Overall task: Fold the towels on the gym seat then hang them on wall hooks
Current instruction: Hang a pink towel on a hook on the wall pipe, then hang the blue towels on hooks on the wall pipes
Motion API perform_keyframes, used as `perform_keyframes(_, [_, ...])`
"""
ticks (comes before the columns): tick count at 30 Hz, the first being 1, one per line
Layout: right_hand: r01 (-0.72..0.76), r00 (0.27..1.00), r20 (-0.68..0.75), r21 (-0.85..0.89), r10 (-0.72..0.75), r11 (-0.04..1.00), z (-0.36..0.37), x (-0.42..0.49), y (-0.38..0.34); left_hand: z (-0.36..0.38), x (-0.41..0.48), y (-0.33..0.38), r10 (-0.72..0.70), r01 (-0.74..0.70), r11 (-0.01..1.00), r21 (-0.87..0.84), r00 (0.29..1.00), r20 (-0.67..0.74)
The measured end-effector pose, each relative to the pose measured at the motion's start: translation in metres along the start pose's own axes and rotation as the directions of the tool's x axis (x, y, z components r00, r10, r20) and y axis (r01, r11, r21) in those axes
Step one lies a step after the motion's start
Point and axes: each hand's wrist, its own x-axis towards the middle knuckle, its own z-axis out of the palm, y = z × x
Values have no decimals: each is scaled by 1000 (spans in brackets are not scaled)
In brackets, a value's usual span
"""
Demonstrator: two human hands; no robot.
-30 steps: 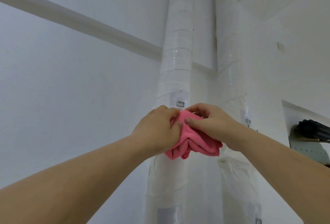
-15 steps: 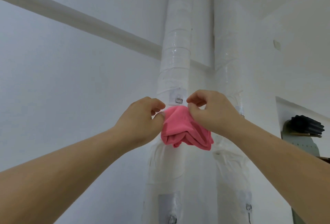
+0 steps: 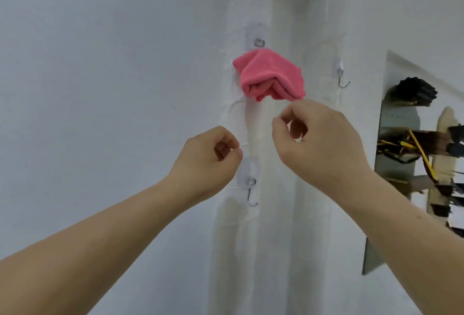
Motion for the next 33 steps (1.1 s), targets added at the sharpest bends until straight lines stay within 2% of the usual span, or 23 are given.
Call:
perform_keyframes(2, [-111,982,155,-7,111,994,10,-42,-4,12,-35,-17,-49,54,998,-41,993,109])
perform_keyframes(5, [-280,865,403,-107,299,954,27,-109,-4,28,-93,-45,-114,133,990,-54,957,267])
perform_keyframes(8, [-439,687,549,-210,477,874,39,-192,-1,42,-162,-73,-177,212,977,-35,886,429])
perform_keyframes(13, [-642,359,620,-379,698,666,26,-346,-9,70,-289,-96,-236,320,948,-7,714,660])
perform_keyframes(16, [-694,222,567,-480,793,537,-10,-423,-19,92,-358,-87,-244,363,932,11,604,759])
perform_keyframes(19, [-716,114,505,-555,856,423,-56,-484,-32,115,-422,-65,-210,388,921,27,438,874])
perform_keyframes(25, [-838,-113,311,-541,944,78,-152,-597,-56,159,-540,-2,-102,386,922,35,155,983])
perform_keyframes(30, [-825,-242,111,-547,964,-144,-249,-679,-74,186,-634,72,-55,393,917,71,-52,997])
perform_keyframes(33, [-781,-289,-43,-567,957,-261,-312,-730,-83,195,-692,118,-25,416,905,90,-160,987])
